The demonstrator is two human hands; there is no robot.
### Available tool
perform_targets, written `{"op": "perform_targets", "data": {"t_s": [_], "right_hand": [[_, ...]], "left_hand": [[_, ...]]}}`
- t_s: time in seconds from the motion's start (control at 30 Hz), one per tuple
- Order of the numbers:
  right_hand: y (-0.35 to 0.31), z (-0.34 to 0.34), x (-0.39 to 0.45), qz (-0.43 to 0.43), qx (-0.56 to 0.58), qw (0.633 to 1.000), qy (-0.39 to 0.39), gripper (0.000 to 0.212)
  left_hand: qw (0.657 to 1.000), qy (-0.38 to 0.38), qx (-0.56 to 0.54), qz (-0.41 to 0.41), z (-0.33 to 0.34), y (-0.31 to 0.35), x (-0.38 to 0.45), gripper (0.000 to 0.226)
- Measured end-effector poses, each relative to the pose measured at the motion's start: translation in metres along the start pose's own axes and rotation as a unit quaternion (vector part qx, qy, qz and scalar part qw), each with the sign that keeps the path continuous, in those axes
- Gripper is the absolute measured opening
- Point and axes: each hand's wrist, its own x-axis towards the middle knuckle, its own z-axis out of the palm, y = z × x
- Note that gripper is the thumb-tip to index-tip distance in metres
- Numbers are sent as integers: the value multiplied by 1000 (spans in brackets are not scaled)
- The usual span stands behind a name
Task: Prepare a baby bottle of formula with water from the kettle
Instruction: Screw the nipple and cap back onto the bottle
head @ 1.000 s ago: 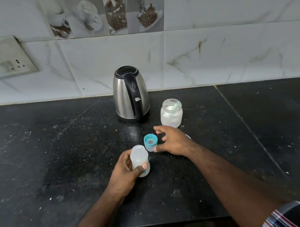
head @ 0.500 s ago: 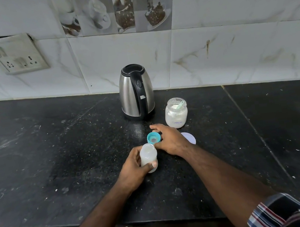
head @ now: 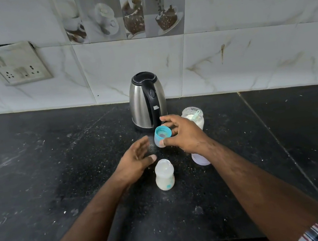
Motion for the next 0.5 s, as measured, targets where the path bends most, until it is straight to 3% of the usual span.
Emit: {"op": "perform_targets", "data": {"t_s": [0.13, 0.3, 0.5], "right_hand": [[-11, 6, 0, -11, 9, 1000, -12, 80], [-10, 4, 2, 10, 40, 999, -17, 78], [-12, -2, 0, 13, 112, 993, 21, 66]], "left_hand": [[999, 1, -37, 37, 6, 5, 19, 81], [998, 0, -54, 41, 10, 4, 25, 54], [999, 25, -44, 15, 8, -11, 27, 45]]}}
